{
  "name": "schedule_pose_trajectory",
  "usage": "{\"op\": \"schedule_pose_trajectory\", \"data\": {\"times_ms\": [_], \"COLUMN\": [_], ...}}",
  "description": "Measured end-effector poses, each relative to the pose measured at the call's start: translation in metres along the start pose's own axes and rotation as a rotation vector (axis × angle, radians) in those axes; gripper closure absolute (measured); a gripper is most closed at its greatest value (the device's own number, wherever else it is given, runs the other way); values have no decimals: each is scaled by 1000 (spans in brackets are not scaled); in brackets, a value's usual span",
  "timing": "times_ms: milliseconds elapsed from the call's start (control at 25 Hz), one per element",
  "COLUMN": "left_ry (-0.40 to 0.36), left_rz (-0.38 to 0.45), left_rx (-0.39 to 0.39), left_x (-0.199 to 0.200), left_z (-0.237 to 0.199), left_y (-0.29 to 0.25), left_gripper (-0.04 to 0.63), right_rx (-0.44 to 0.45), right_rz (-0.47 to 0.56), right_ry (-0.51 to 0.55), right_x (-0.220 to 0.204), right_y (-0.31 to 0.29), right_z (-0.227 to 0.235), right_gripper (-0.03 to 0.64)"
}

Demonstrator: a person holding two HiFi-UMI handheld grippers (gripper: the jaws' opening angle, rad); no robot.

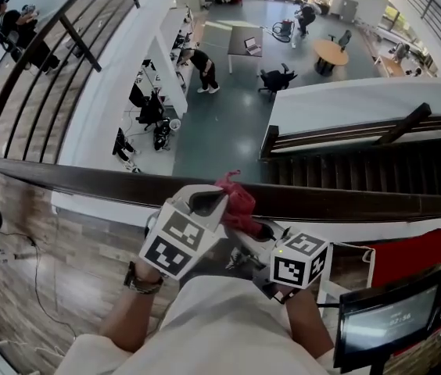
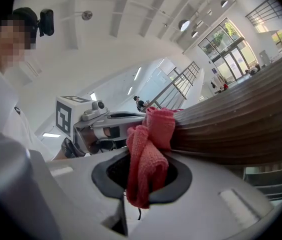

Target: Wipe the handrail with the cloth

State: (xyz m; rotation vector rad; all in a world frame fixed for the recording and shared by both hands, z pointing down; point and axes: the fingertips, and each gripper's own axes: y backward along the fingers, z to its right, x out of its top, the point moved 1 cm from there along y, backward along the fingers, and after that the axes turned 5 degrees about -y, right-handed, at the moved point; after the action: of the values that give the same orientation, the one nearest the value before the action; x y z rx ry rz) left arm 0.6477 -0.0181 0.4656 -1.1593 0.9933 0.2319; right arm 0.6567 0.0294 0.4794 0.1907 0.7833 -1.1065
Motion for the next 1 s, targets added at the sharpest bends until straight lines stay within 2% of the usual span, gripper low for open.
{"op": "schedule_pose_trajectory", "data": {"times_ms": [280,480,800,1000], "left_ry": [20,7,-49,-121], "left_rz": [61,88,219,239], "left_rx": [41,47,103,94], "left_x": [-9,-9,-7,-3], "left_z": [-5,-6,4,10], "left_y": [3,-2,1,4], "left_gripper": [592,592,591,591], "right_rx": [-21,-56,-130,-160], "right_rz": [-5,6,20,54], "right_ry": [15,23,93,88], "right_x": [-4,-4,-3,3], "right_y": [-7,-7,4,10], "right_z": [3,8,8,8], "right_gripper": [555,555,555,555]}}
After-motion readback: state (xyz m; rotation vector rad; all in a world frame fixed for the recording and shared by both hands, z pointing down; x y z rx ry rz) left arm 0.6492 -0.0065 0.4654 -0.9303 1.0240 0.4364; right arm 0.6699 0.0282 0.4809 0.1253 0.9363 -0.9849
